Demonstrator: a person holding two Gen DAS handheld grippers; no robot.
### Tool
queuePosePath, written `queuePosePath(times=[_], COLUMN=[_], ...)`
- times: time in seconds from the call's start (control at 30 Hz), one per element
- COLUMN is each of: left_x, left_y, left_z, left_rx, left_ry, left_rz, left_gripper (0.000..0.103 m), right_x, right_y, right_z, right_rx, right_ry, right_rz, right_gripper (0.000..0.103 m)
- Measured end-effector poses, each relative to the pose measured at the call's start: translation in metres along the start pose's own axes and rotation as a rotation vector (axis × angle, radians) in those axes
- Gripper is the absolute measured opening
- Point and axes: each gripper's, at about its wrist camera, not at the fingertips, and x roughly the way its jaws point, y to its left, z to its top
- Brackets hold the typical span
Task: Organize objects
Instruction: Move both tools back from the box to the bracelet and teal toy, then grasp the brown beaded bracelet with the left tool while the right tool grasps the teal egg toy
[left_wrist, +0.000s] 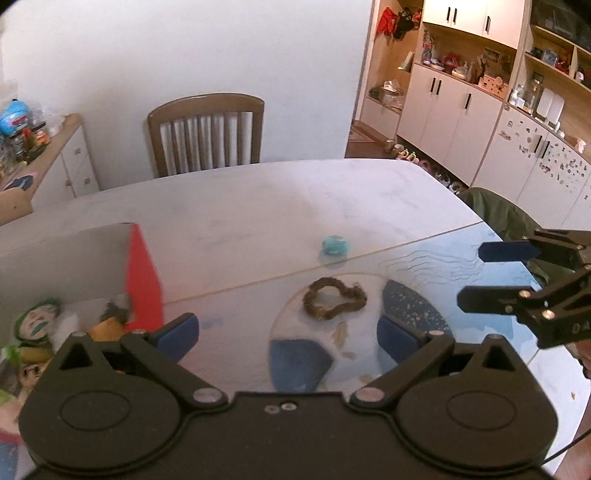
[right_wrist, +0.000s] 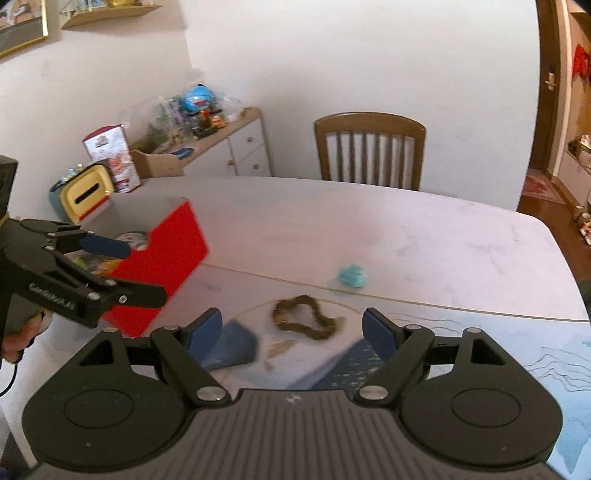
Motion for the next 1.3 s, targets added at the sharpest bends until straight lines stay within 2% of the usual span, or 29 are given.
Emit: queuePosePath(times=[0.23,0.5,0.93,1.2,1.3], left_x=[0.043,0.092,0.153,0.166,0.171], left_y=[-0.015,-0.032,-0.043,-0.052,-0.055], left_z=[0.003,-0.004,-0.007,-0.009,-0.011], left_rx=[-0.022,-0.015,0.0,0.025,0.032], left_ry=[0.016,0.034,0.068,0.044,0.04], left_rz=[-0.022,-0.025,-0.025,-0.021,-0.012], left_gripper=[0.102,0.102,0.102,0.102,0.098], right_x=[0.034,0.087,0.161,0.195,0.203], right_y=[-0.039,-0.063,-0.067,-0.071,-0.07], right_z=[0.013,0.025,0.024,0.029,0.032], right_rx=[0.01,0.025,-0.013,-0.015,-0.016], right_ry=[0.024,0.068,0.143,0.152,0.151], right_rz=[-0.044,-0.051,-0.022,0.0,0.008], right_gripper=[0.083,0.083,0.083,0.083,0.083])
